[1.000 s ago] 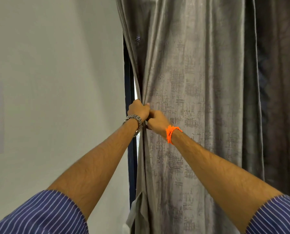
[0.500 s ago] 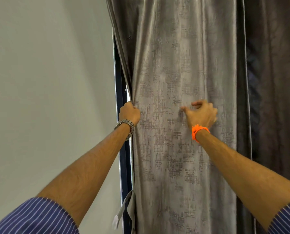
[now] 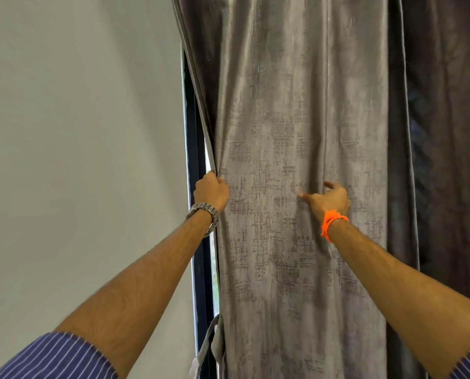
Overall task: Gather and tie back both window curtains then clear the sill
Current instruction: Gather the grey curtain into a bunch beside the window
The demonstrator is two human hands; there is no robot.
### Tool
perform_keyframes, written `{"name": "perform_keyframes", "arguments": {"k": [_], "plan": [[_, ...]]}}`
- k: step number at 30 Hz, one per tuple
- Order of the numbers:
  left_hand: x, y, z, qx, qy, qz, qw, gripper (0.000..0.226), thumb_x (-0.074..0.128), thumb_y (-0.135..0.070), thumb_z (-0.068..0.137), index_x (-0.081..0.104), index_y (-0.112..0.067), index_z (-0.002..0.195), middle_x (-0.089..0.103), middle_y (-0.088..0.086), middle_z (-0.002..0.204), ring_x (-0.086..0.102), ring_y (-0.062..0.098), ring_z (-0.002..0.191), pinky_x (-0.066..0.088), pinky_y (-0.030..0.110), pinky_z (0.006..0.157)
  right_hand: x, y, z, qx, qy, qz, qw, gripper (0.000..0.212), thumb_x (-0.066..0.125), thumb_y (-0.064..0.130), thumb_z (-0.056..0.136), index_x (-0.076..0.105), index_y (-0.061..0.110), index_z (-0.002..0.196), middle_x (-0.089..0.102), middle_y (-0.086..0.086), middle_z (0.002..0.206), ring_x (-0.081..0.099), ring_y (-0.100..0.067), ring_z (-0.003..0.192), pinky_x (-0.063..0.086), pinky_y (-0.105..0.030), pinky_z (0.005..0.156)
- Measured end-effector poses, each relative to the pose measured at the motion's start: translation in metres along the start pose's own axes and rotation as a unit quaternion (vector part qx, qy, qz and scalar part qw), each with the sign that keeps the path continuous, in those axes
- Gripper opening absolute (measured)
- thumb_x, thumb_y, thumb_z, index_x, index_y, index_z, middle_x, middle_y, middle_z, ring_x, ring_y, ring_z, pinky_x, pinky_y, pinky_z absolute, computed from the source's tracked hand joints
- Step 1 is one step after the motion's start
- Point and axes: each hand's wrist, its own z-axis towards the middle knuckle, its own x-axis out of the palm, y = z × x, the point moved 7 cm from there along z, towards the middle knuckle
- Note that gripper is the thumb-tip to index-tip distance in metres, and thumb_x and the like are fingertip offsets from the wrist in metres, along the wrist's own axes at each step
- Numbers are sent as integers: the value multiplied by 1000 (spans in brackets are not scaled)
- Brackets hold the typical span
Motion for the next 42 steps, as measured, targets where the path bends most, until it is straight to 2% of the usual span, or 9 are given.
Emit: {"name": "perform_keyframes", "arguments": {"k": [3, 5, 9, 16, 20, 26, 29, 35, 42], "plan": [[0, -1, -2, 3, 1, 1, 1000, 22, 41, -18, 101, 59, -5, 104, 63, 9, 95, 64, 30, 89, 54, 44, 82, 5, 9, -6, -32, -16, -49, 998, 56, 84, 16, 73, 62, 3, 123, 68, -15, 111, 65, -31, 101, 54, -37, 89], [-1, -4, -4, 10, -5, 15, 1000, 23, 41, -17, 101, 58, -3, 105, 64, 12, 98, 64, 31, 89, 54, 45, 82, 10, 20, -15, -63, -20, -79, 995, 20, 79, 12, 75, 68, 10, 92, 65, -4, 72, 62, -21, 68, 49, -28, 63], [-2, -15, -10, 21, -3, 11, 1000, 22, 41, -18, 100, 57, -3, 96, 64, 14, 92, 64, 33, 85, 53, 42, 75, 27, 34, -30, -74, -9, -77, 994, 25, 71, 9, 75, 51, 12, 60, 46, 1, 50, 48, -22, 55, 31, -22, 47], [-9, -33, -24, 36, 9, 12, 999, 19, 41, -18, 100, 51, -8, 87, 55, 7, 83, 60, 30, 82, 46, 36, 70, 57, 63, -55, -73, 37, -62, 995, 16, 70, 9, 72, 59, -2, 73, 62, -14, 70, 56, -26, 63, 48, -32, 52], [-14, -42, -34, 41, 18, 17, 999, 22, 41, -19, 101, 56, -3, 98, 54, 7, 87, 53, 24, 76, 40, 31, 65, 63, 79, -68, -88, 52, -69, 992, 21, 69, 6, 73, 49, 6, 66, 52, -9, 64, 50, -23, 60, 36, -27, 47], [-9, -53, -44, 42, 69, -32, 996, 22, 41, -23, 101, 52, -8, 90, 53, 5, 83, 51, 23, 75, 36, 30, 64, 71, 93, -88, -116, 100, -81, 985, 19, 64, 2, 75, 50, 2, 62, 53, -14, 62, 52, -25, 60, 41, -28, 48], [-5, -52, -44, 30, 98, -81, 991, 34, 39, -37, 102, 52, -10, 86, 52, 1, 74, 51, 23, 74, 36, 29, 59, 76, 96, -97, -129, 149, -94, 976, 26, 55, -3, 78, 42, 9, 59, 38, -4, 53, 36, -18, 51, 25, -25, 43], [15, -43, -54, -18, 211, -142, 967, 82, 47, -81, 71, 66, -7, 100, 70, 10, 91, 68, 29, 87, 55, 41, 82, 79, 84, -118, -139, 212, -98, 962, 18, 49, -1, 90, 61, 6, 79, 57, -5, 65, 51, -15, 60, 32, -14, 40], [26, -39, -54, -24, 164, -74, 983, 36, 62, -45, 85, 56, -10, 90, 61, 7, 86, 61, 24, 81, 53, 40, 78, 86, 57, -126, -116, 267, -110, 950, 24, 44, -4, 85, 59, 7, 101, 58, -11, 72, 55, -22, 66, 42, -28, 53]]}}
